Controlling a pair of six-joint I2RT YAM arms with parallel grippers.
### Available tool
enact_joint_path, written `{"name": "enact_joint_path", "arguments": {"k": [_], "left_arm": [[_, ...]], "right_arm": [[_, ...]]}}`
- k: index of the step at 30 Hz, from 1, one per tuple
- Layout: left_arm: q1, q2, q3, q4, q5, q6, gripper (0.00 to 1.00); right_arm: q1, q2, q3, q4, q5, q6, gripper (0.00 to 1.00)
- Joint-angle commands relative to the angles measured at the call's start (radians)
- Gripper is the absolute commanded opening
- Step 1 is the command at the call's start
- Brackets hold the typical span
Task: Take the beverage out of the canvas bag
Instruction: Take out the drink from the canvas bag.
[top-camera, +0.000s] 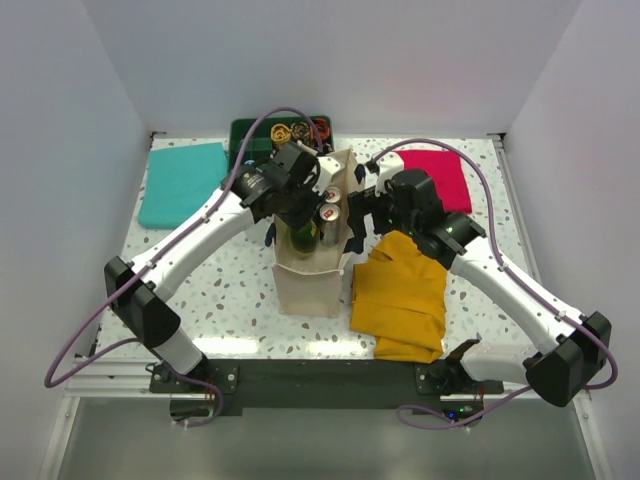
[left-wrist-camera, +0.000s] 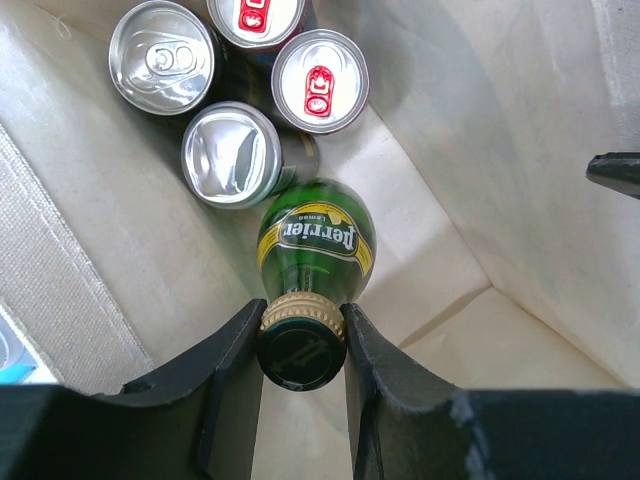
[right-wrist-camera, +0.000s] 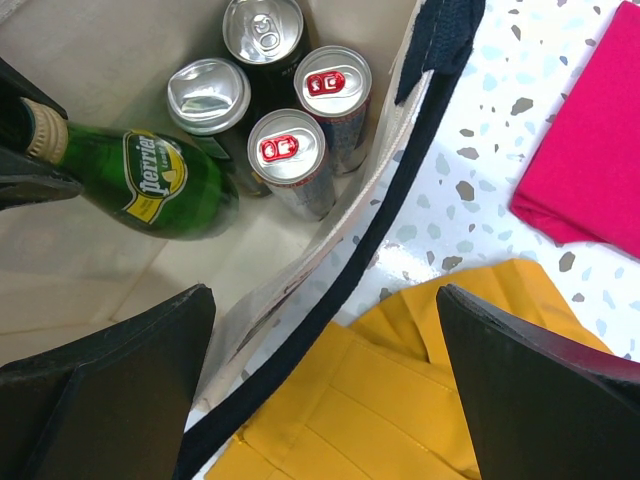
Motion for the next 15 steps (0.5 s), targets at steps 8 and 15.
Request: {"name": "enact_joint_path", "arguments": {"k": [8,15], "left_arm": [[-0.001,-0.075,0.101,0.081,-0.013,0.026,0.0],[-0.001,-0.097,0.064,0.124,-0.015,0.018,0.0]], "right_arm": [[0.0,-0.016,0.019,0.024,0.004,-0.013,0.98],[-0.001,-0.015,0.014,0.023,0.001,-0.013,0.98]]}}
